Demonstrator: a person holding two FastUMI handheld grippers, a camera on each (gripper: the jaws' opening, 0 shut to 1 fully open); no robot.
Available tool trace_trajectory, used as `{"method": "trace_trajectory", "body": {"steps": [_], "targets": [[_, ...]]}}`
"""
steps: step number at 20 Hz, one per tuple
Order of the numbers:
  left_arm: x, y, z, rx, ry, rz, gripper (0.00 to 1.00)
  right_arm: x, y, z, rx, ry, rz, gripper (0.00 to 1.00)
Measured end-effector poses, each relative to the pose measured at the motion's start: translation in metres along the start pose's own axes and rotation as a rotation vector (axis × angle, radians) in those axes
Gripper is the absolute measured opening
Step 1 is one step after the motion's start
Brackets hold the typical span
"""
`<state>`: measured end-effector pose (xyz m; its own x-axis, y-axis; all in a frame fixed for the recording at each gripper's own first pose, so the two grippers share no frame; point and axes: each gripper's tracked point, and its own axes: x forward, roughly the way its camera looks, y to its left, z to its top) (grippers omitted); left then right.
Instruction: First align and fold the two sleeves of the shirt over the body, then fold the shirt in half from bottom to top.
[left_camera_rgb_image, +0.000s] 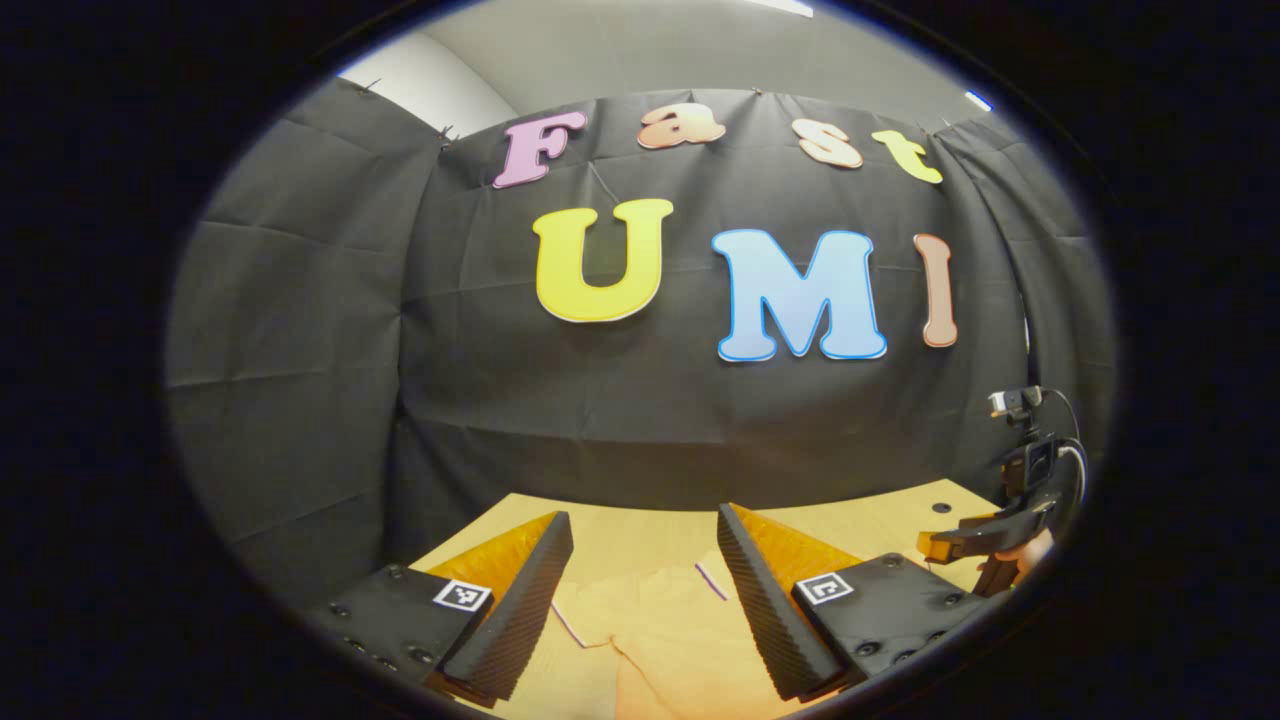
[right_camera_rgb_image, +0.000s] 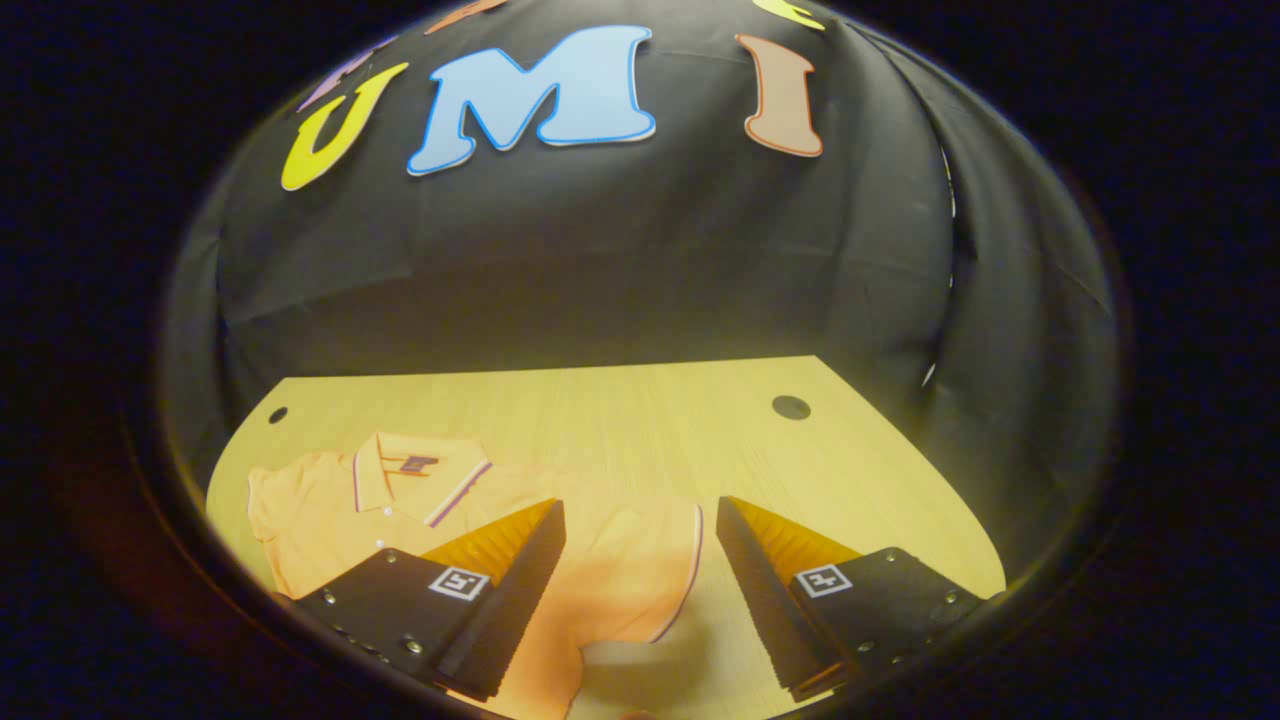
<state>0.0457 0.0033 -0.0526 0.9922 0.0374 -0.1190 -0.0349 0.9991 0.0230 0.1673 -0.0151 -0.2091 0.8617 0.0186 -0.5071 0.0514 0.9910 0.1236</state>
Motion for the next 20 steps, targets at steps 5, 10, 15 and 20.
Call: {"method": "trace_trajectory", "body": {"steps": [5, 10, 15, 20], "targets": [[-0.001, 0.002, -0.007, -0.004, 0.016, 0.009, 0.97, 0.033, -0.007, -0.027, 0.04, 0.108, -0.007, 0.96], [-0.007, 0.004, -0.015, -0.005, 0.032, 0.015, 0.97, 0.06, -0.017, -0.054, 0.07, 0.195, -0.035, 0.95], [-0.01, 0.002, -0.015, 0.003, 0.038, 0.016, 0.97, 0.074, -0.023, -0.066, 0.063, 0.24, -0.047, 0.96], [-0.01, 0.001, -0.013, 0.01, 0.036, 0.015, 0.97, 0.077, -0.022, -0.066, 0.092, 0.243, -0.038, 0.76]]}}
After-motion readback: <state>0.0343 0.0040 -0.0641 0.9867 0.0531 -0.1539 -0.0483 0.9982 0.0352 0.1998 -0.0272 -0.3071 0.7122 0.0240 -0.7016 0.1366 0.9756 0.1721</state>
